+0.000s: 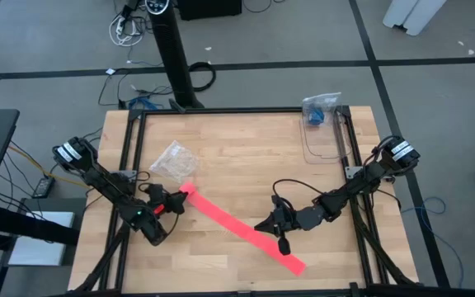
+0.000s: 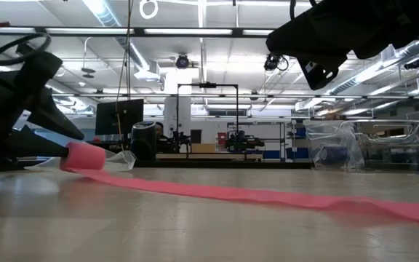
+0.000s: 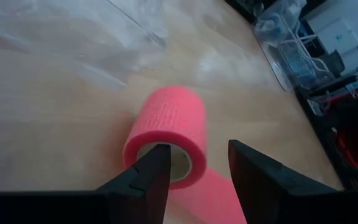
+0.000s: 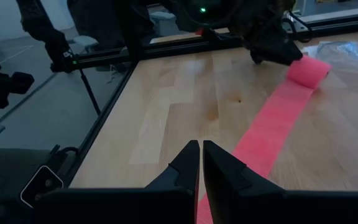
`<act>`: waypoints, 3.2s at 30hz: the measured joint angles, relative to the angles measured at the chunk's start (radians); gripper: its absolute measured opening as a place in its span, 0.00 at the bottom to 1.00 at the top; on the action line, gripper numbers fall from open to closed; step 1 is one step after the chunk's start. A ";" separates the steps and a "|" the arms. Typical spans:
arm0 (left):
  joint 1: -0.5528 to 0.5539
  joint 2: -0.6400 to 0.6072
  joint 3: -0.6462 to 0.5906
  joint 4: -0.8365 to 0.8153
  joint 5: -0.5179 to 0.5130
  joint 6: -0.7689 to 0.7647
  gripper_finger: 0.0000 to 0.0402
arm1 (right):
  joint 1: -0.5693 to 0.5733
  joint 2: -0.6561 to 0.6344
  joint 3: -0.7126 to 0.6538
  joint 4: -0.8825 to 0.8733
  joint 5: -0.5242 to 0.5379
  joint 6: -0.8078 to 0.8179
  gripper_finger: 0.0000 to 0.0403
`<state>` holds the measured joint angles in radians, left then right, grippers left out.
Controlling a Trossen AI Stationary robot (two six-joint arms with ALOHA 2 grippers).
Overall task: Roll bandage
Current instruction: Roll the pink bandage
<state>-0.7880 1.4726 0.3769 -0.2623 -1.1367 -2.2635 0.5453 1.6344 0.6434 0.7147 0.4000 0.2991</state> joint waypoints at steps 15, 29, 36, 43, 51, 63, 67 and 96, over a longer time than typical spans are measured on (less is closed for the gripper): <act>0.091 0.000 -0.057 0.183 0.038 0.291 0.33 | -0.006 0.000 0.000 0.001 -0.007 -0.015 0.07; 0.126 0.002 -0.065 0.192 0.000 0.587 0.04 | -0.002 0.000 0.000 -0.005 -0.030 -0.022 0.09; 0.144 0.000 0.045 0.196 -0.078 0.956 0.04 | 0.023 0.000 0.042 -0.028 -0.029 -0.104 0.15; 0.174 -0.001 0.169 0.182 -0.054 1.291 0.04 | 0.058 0.000 0.201 -0.328 -0.038 -0.153 0.22; 0.182 -0.005 0.273 0.178 0.003 1.556 0.03 | 0.115 0.000 0.354 -0.624 0.005 -0.143 0.32; 0.181 -0.141 0.605 0.161 0.031 2.185 0.03 | 0.127 -0.007 0.340 -0.638 0.101 -0.230 0.32; 0.180 -0.164 0.715 0.049 0.032 2.294 0.03 | 0.135 -0.007 0.337 -0.718 0.098 -0.187 0.32; 0.168 -0.163 1.016 -0.343 0.055 2.341 0.03 | 0.104 0.133 0.336 -0.897 -0.046 -0.142 0.34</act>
<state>-0.6201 1.3098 1.3926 -0.6056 -1.0821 0.0773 0.6495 1.7674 0.9798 -0.1819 0.3544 0.1571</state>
